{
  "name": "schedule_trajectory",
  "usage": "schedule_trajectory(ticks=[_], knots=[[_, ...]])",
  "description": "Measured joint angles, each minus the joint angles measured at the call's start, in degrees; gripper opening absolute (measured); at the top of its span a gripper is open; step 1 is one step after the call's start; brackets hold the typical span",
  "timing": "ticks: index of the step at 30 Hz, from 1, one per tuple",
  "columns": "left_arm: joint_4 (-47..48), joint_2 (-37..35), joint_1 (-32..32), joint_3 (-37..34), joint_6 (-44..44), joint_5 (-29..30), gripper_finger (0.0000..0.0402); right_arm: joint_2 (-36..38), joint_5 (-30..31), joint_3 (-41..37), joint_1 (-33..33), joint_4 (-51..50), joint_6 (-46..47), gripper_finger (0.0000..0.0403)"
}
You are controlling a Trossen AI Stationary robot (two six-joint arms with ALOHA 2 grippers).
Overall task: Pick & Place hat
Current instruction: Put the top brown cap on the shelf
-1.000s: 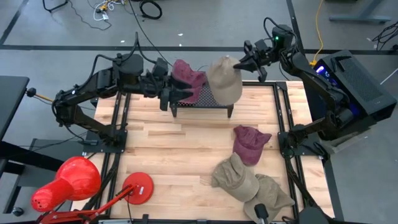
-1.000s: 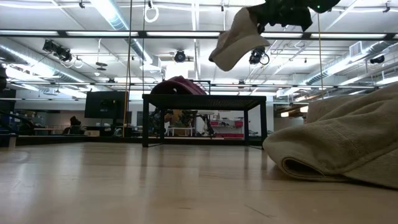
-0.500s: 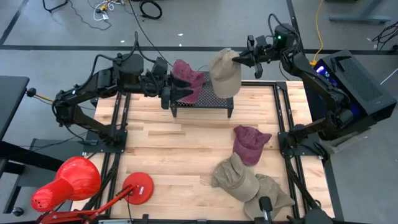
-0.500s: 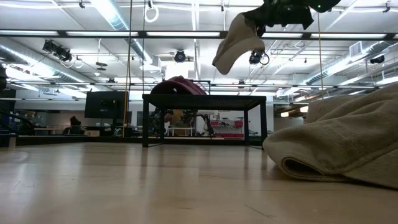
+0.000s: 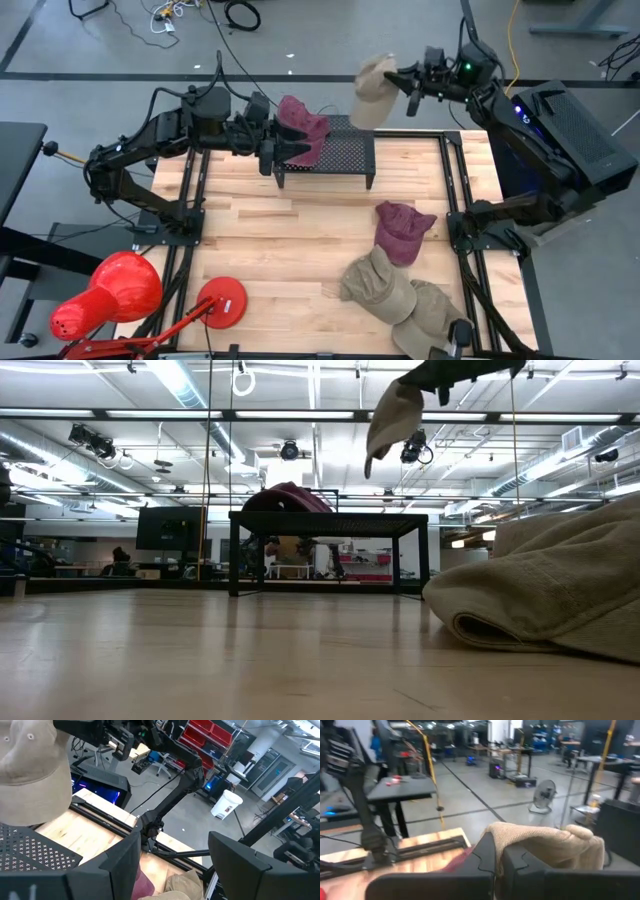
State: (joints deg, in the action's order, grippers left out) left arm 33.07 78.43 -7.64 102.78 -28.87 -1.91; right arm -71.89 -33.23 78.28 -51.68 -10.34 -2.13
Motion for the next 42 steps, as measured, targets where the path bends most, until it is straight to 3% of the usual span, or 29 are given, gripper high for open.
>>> schedule_trajectory(ticks=[7,14,21,32,42], knots=[[0.0,0.0,0.0,0.0,0.0,0.1,0.0238,4.1,2.2,-4.2,2.2,2.6,0.8,0.0],[0.0,0.0,0.0,0.0,0.0,0.2,0.0238,10.5,-6.3,-16.2,1.7,21.7,11.4,0.0],[0.0,0.0,0.0,0.0,0.0,0.3,0.0238,11.1,-12.8,-25.3,1.5,35.8,21.0,0.0],[0.0,0.0,0.0,0.0,0.0,1.3,0.0238,10.6,-12.6,-34.0,1.0,41.9,21.6,0.0],[0.0,0.0,0.0,0.0,0.0,1.8,0.0238,6.6,-14.4,-35.0,1.0,43.5,20.1,0.0]])
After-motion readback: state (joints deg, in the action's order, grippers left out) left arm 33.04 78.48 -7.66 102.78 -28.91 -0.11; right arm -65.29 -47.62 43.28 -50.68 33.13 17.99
